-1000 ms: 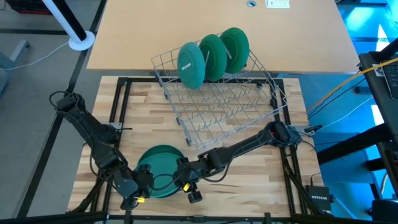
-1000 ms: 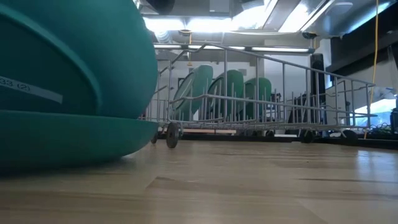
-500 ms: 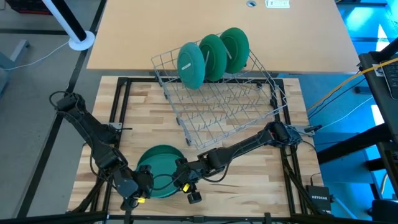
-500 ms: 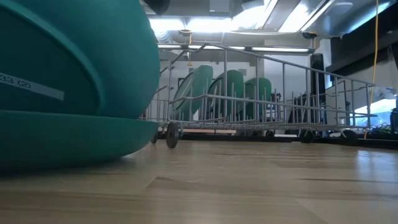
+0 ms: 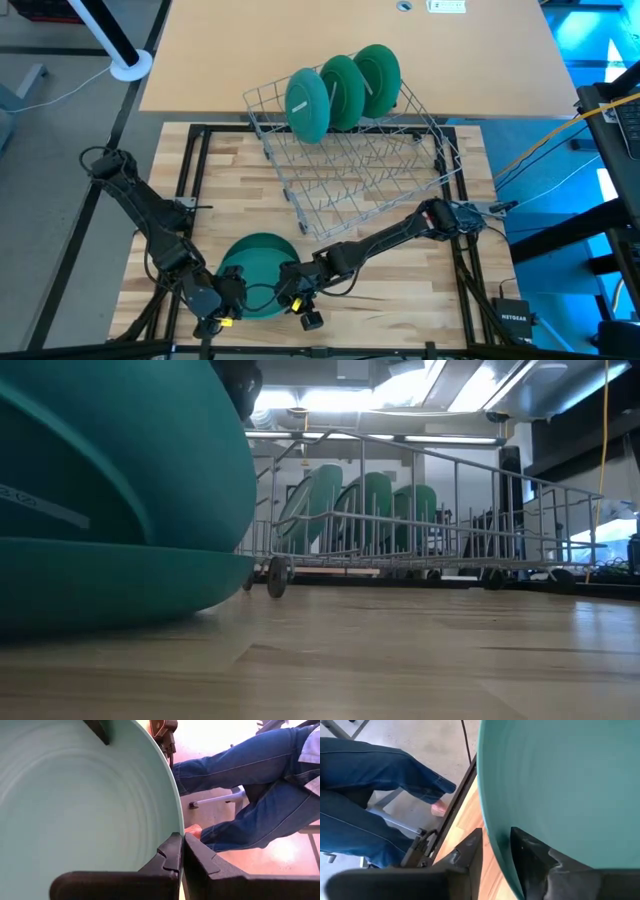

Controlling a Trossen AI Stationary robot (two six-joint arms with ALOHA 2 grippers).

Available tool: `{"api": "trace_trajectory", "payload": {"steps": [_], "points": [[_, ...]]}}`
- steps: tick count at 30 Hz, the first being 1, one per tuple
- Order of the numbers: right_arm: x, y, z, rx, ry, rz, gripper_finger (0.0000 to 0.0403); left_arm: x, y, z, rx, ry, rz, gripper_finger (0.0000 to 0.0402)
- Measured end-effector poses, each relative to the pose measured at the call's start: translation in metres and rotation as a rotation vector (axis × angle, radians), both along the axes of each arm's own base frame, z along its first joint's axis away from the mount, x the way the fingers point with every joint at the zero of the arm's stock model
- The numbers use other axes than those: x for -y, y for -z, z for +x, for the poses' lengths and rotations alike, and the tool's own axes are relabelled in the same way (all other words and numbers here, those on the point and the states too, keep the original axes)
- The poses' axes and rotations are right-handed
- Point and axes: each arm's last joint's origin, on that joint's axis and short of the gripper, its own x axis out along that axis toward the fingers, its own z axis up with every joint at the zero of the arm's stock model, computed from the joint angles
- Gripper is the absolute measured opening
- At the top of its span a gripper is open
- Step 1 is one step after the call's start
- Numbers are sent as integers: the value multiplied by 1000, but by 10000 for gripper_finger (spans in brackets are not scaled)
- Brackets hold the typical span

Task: Sort dishes
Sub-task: Put the light green plate in the dish rack

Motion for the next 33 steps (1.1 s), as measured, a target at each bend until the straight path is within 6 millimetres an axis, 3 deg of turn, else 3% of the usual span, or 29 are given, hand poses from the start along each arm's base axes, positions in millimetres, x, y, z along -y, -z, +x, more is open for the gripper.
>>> {"api": "trace_trajectory", "payload": {"steps": [7,19,25,33], "points": [[-2,-1,0,30,-24,-10,17,0,1,-1,-17,-5,-2,9],[-2,-3,2,53,-27,5,14,-5,-5,0,-115,-121,-138,69],[0,-3,3,51,-7,-9,14,-25,-36,-10,33,-173,-191,59],[0,-12,4,70,15,-24,12,-64,-87,-48,278,-200,-279,32]]}}
